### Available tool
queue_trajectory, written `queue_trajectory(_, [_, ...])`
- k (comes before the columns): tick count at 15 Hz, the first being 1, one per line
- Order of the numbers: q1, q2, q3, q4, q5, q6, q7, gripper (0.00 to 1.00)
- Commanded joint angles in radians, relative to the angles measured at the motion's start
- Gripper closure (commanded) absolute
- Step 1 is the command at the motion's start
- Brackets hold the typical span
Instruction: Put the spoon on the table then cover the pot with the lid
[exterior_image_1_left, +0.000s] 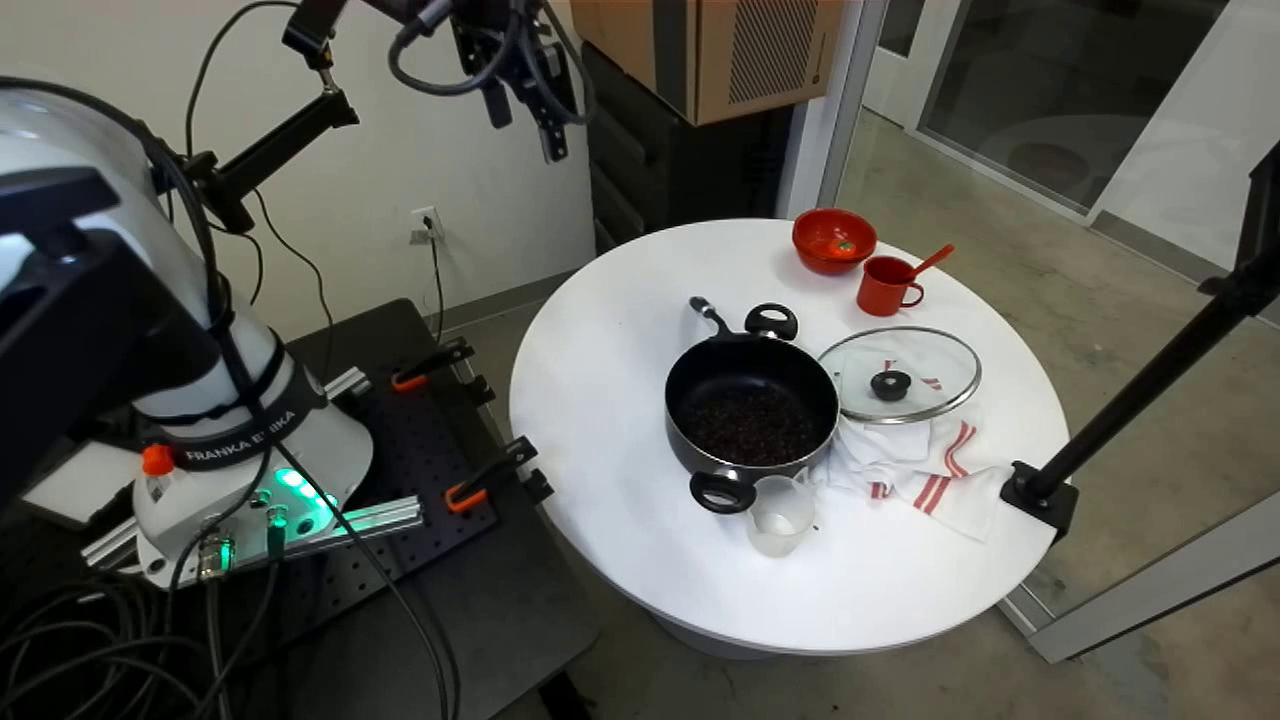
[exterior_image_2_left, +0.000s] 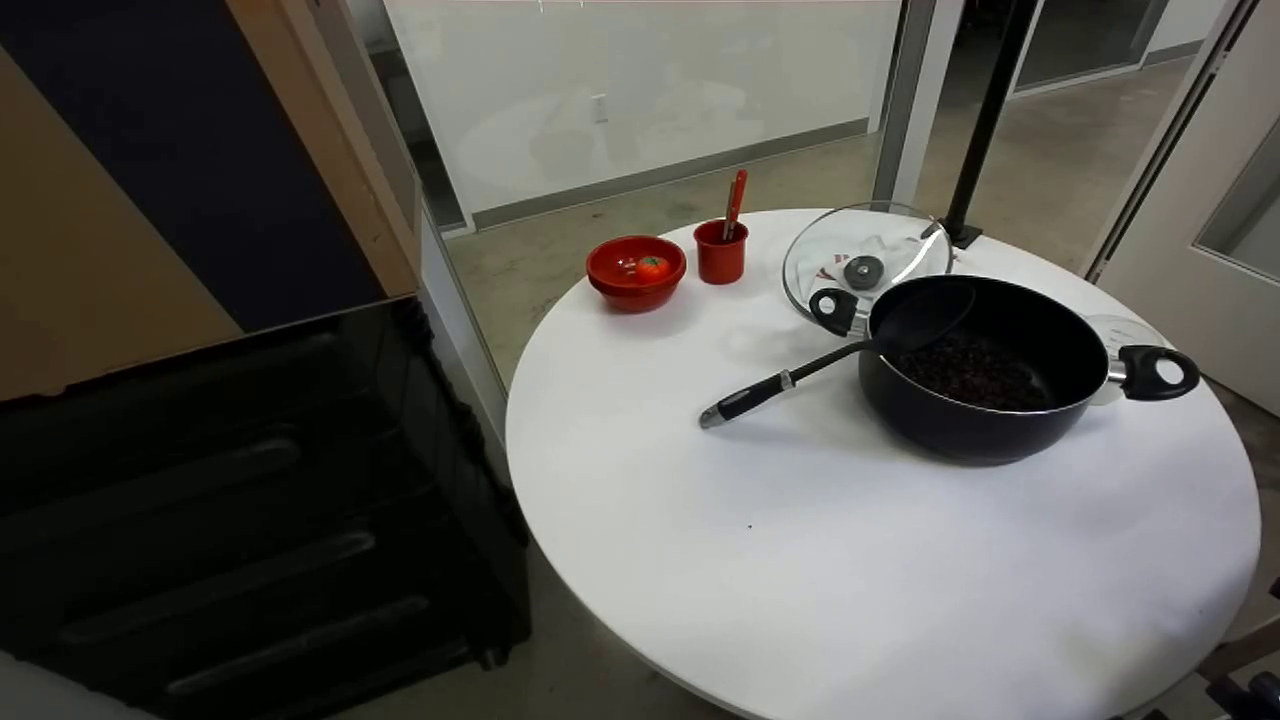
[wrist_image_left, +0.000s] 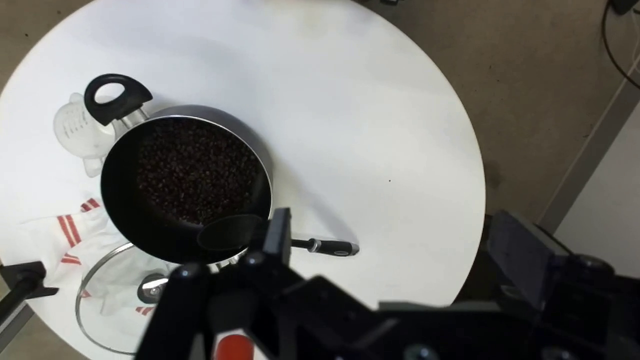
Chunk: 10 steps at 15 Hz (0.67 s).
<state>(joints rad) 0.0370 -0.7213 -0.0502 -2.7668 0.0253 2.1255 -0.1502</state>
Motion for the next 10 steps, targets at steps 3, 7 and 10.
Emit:
queue_trajectory(3, [0.002, 0.366, 0.031, 0.162, -0.054, 0.059, -0.014, 0.00])
queue_trajectory(7, [-0.001, 0.598, 0.062, 0.345, -0.095, 0.049, 0.012, 0.00])
queue_trajectory(10, [-0.002, 0.732, 0.074, 0.487, -0.129, 0.036, 0.018, 0.00])
